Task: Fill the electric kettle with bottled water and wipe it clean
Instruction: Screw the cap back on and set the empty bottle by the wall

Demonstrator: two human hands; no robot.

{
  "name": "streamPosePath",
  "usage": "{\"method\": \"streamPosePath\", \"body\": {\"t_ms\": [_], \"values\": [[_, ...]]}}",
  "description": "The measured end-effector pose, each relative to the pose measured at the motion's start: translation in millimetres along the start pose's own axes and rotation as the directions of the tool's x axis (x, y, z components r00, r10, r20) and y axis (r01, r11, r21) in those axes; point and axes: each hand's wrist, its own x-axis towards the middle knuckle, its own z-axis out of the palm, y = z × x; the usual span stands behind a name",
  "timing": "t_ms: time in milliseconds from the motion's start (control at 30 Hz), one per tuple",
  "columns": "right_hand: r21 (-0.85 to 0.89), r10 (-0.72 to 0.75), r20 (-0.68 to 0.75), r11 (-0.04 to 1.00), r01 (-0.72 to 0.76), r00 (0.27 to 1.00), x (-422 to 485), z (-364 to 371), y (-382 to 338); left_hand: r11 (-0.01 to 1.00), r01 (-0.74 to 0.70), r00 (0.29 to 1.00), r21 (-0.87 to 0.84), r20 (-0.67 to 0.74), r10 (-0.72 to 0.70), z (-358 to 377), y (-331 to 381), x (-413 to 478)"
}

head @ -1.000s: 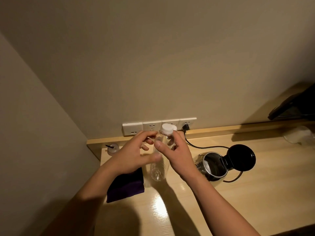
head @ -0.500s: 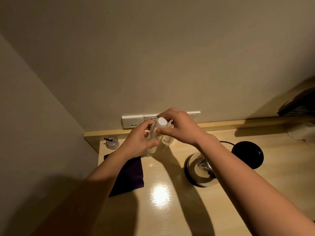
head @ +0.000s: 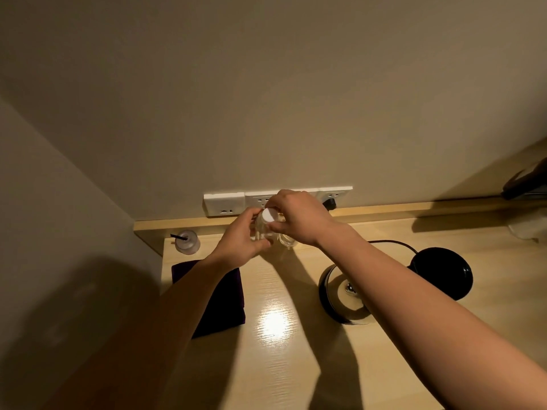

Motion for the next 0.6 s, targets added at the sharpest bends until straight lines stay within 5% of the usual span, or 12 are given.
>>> {"method": "streamPosePath", "body": {"t_ms": [600], "values": [[-0.061,0.053,0.038,0.997,-0.05,0.998,4.1,-4.0,6.0,0.999,-0.027,0.999,0.02,0.023,0.026,-1.7,2.0,-1.6]]}}
